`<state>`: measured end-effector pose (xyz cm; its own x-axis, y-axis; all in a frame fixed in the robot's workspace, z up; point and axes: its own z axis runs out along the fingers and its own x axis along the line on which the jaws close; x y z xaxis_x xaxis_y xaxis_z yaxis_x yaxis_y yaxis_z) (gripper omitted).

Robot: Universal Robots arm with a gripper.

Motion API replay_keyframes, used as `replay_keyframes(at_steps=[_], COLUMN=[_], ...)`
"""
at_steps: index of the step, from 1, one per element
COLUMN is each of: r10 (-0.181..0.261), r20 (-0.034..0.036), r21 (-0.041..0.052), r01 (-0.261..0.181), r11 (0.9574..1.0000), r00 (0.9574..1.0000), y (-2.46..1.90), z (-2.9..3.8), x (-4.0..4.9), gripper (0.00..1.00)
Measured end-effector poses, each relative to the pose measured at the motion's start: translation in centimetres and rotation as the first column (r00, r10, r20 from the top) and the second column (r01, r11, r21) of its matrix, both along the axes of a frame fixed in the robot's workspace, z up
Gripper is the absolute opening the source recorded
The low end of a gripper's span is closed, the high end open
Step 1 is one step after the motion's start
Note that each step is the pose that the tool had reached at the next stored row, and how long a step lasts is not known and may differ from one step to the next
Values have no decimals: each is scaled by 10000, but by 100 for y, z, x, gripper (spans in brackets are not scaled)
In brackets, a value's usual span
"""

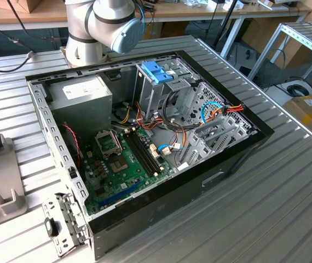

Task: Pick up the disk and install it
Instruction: 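Pick up the disk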

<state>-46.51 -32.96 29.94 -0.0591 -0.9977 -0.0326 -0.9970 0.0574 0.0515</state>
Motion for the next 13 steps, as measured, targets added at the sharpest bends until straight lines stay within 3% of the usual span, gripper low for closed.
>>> replay_keyframes(at_steps=[13], r10=[0], r20=[3], r21=[1], r01=[0], r11=[10000], r00=[10000], y=[0], z=[-18], x=[0], gripper=[37])
